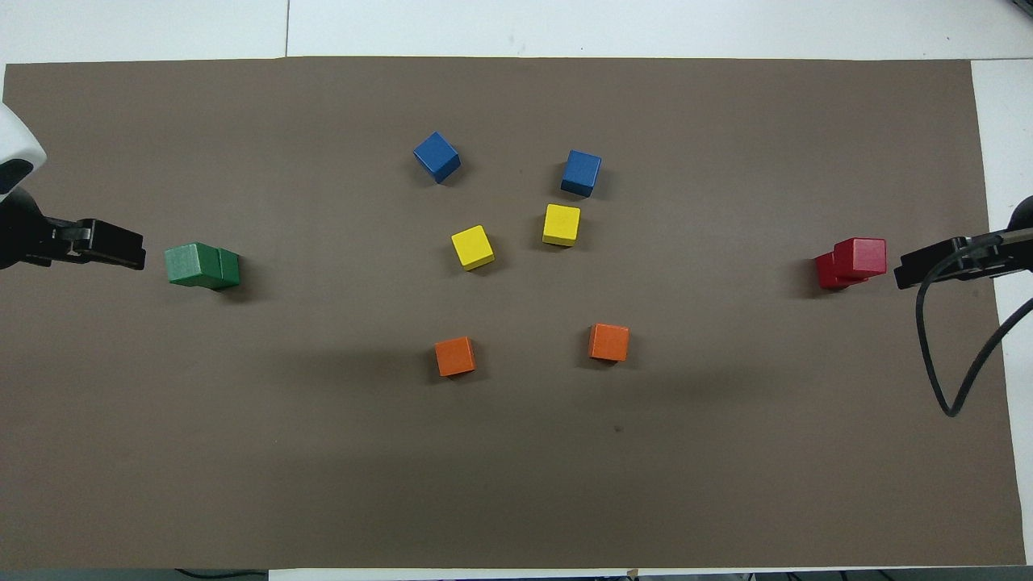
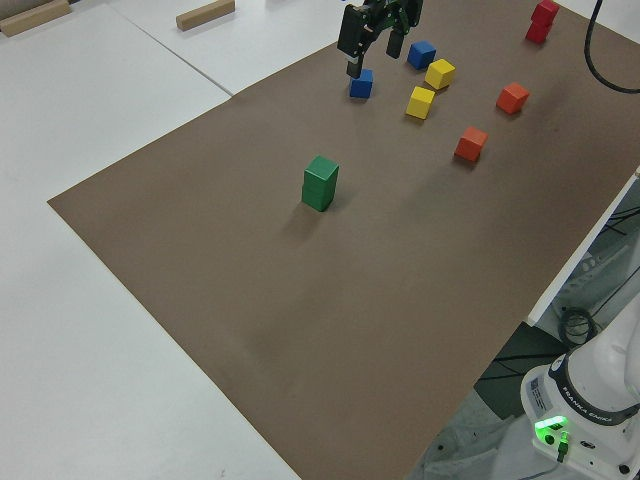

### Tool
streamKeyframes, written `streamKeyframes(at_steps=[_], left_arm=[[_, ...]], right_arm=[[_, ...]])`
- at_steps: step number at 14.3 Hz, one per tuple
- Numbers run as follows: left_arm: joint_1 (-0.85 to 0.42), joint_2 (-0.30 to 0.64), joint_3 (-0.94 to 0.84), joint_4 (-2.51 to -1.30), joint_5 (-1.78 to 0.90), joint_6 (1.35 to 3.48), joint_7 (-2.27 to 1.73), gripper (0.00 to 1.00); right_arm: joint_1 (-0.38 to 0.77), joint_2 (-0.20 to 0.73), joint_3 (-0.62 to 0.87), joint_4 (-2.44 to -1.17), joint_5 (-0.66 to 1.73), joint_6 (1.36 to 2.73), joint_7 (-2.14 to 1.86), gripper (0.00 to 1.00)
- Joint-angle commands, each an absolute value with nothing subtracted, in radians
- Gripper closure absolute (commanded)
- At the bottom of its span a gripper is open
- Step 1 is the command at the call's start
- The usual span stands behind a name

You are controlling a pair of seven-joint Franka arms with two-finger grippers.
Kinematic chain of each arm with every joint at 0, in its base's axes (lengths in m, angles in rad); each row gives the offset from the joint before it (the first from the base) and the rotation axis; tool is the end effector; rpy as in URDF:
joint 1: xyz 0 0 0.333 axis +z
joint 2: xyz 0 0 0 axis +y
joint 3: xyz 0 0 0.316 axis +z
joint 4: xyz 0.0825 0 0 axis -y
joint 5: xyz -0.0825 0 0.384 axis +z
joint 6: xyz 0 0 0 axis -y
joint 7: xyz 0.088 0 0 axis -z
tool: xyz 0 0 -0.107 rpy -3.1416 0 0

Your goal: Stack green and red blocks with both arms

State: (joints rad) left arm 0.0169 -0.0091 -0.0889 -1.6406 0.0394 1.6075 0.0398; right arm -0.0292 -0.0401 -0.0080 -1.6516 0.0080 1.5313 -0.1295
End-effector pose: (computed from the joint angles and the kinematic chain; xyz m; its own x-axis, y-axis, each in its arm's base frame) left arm 0.5522 -0.0359 0.5998 0.9933 -0.1129 -0.0256 -0.1139 -0.9927 -0.0391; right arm 0.5356 -0.0191 0.6052 0.9926 0.0926 -0.0784 0.0914 -0.9956 -0.0186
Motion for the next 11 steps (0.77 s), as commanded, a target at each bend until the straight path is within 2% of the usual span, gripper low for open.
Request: streamKeyframes(at_steps=[1,11], left_arm=[[0.003,0.000,-0.075,-1.618,0.025,1.597,0.041,0.00],[0.006,0.006,-0.072,-1.600,-0.005,1.591,0.018,0.00]], right_arm=[[-0.020,-0.032,-0.017,-1.617,0.011,1.522,-0.130,0.00],[-0.025,-0.034,-0.012,-1.611,0.000,1.516,-0.126,0.00]])
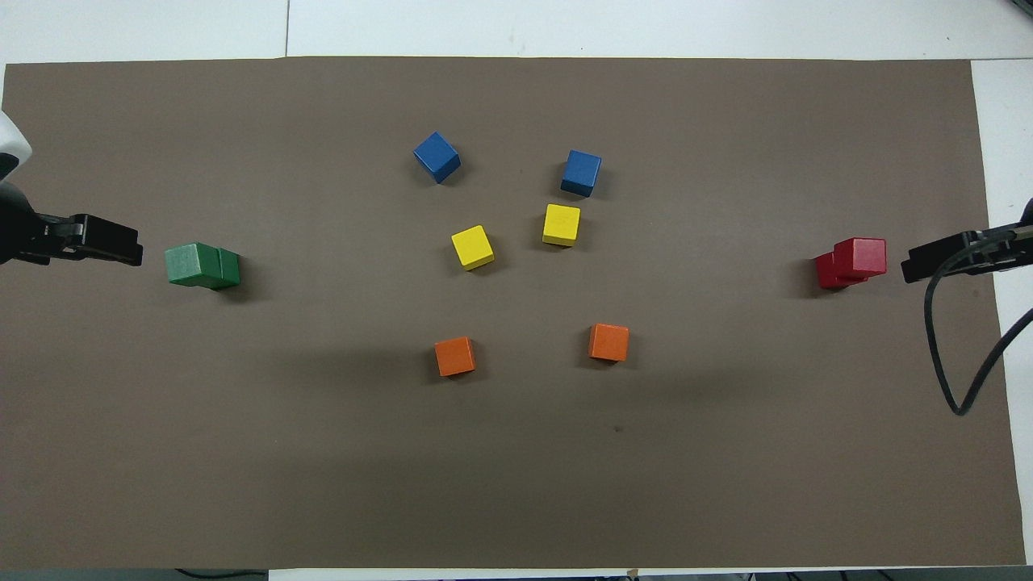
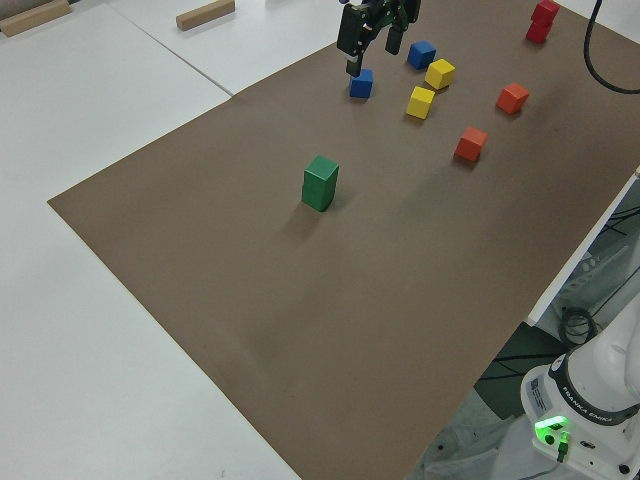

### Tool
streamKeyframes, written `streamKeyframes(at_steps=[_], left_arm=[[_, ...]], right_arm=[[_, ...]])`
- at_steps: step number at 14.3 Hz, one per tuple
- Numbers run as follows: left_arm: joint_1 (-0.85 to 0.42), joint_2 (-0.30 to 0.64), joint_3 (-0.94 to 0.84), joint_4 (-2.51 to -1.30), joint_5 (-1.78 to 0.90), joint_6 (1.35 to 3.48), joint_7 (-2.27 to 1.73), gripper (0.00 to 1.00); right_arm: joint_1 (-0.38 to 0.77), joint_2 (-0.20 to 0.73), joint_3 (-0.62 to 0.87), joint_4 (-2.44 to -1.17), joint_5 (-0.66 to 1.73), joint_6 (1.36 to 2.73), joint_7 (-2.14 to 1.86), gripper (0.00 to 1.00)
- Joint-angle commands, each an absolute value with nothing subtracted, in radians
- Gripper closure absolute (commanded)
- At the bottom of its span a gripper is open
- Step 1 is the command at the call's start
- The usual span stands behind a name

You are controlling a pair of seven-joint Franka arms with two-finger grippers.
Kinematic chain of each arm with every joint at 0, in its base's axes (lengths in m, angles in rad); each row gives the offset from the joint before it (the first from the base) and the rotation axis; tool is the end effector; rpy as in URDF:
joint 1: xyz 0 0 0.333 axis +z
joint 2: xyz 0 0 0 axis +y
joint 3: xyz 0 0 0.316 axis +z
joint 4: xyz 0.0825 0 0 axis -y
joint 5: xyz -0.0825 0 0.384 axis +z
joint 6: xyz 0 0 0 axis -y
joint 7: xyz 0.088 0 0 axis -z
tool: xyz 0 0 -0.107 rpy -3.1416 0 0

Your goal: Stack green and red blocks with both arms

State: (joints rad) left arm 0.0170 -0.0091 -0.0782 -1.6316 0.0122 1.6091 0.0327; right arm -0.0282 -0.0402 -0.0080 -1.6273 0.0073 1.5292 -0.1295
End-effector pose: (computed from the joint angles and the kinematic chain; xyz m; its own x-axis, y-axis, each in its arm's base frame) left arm 0.5530 -0.0328 0.6041 0.9955 -0.0942 -0.0138 -0.0944 -0.9955 -0.0124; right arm 0.5364 -0.0187 0.6164 0.9940 0.0935 -0.0564 0.0928 -0.9956 -0.0150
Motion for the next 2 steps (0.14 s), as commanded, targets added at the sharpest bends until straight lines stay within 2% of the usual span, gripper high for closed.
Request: streamKeyframes(at_steps=[1,2], left_arm=[[0.006,0.006,-0.074,-1.601,-0.005,1.592,0.018,0.00],[0.006,0.005,-0.074,-1.601,-0.005,1.594,0.018,0.00]], right_arm=[[-0.023,-0.035,-0.012,-1.612,-0.002,1.516,-0.124,0.00],[-0.023,-0.035,-0.012,-1.612,-0.005,1.517,-0.124,0.00]])
